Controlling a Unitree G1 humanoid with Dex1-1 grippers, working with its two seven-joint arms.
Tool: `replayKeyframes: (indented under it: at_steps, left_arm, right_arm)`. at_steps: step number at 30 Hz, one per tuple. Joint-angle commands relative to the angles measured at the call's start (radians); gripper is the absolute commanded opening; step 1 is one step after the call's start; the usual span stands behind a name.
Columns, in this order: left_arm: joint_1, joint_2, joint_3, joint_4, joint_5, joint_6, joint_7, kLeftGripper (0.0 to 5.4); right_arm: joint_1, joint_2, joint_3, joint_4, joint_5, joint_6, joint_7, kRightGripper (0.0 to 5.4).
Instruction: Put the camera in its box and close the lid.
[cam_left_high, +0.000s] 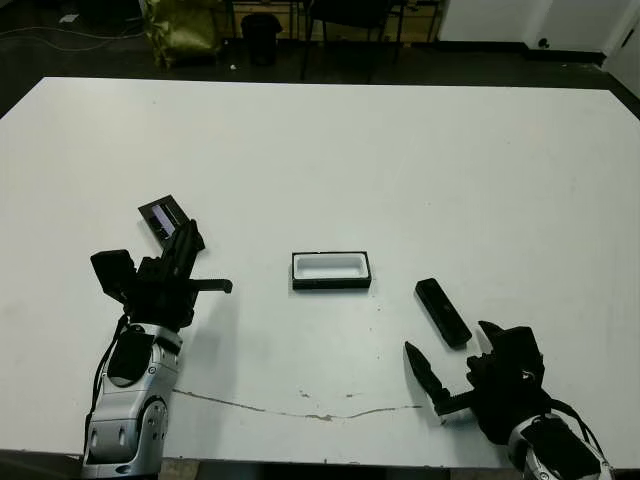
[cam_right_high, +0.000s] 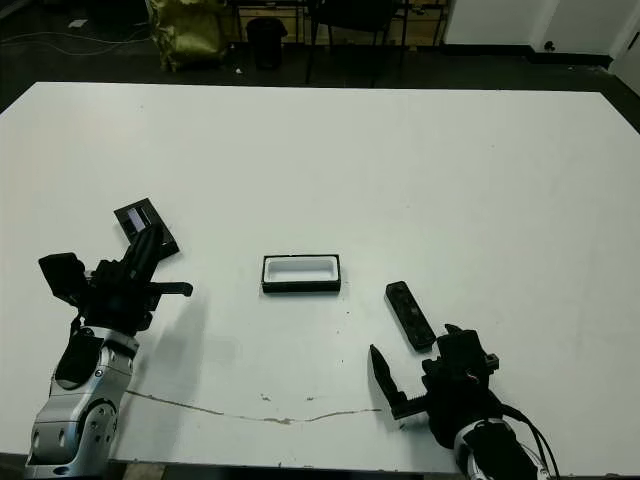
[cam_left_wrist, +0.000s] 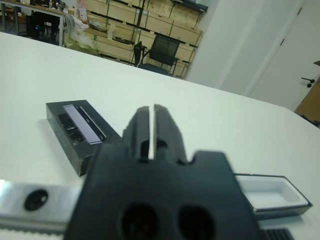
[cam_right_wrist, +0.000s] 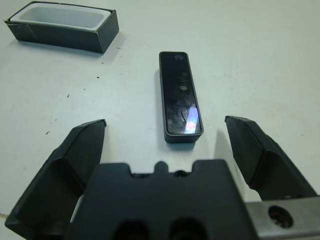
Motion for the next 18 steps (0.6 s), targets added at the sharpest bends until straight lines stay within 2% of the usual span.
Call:
replayKeyframes:
  at_steps: [1,5,9,12,15,18]
  left_arm:
    - [0.009,0.003,0.002,0.004,0.010,0.014,0.011,0.00]
    - [0.010,0.006,0.001,0.002,0.008,0.015,0.010,0.00]
    - [0.009,0.006,0.003,0.015,0.004,-0.004,-0.003,0.00]
    - [0.008,0.004,0.002,0.015,0.006,-0.004,0.000,0.00]
    - [0.010,-0.001,0.002,0.007,0.004,0.010,0.012,0.00]
    - [0.013,-0.002,0.001,-0.006,0.002,0.027,0.023,0.00]
  right_arm:
    - [0.012,-0.006,0.002,0.040,-0.019,0.011,-0.015,5.39]
    - [0.011,-0.012,-0.001,0.064,-0.020,-0.009,-0.011,5.39]
    - [0.015,-0.014,0.004,0.061,-0.029,0.003,-0.021,5.39]
    - [0.014,-0.007,0.001,0.076,-0.027,-0.006,-0.023,5.23]
    - [0.014,-0.014,0.003,0.087,-0.032,-0.019,-0.020,4.80]
    - [0.013,-0.017,0.007,0.068,-0.046,-0.001,-0.027,4.14]
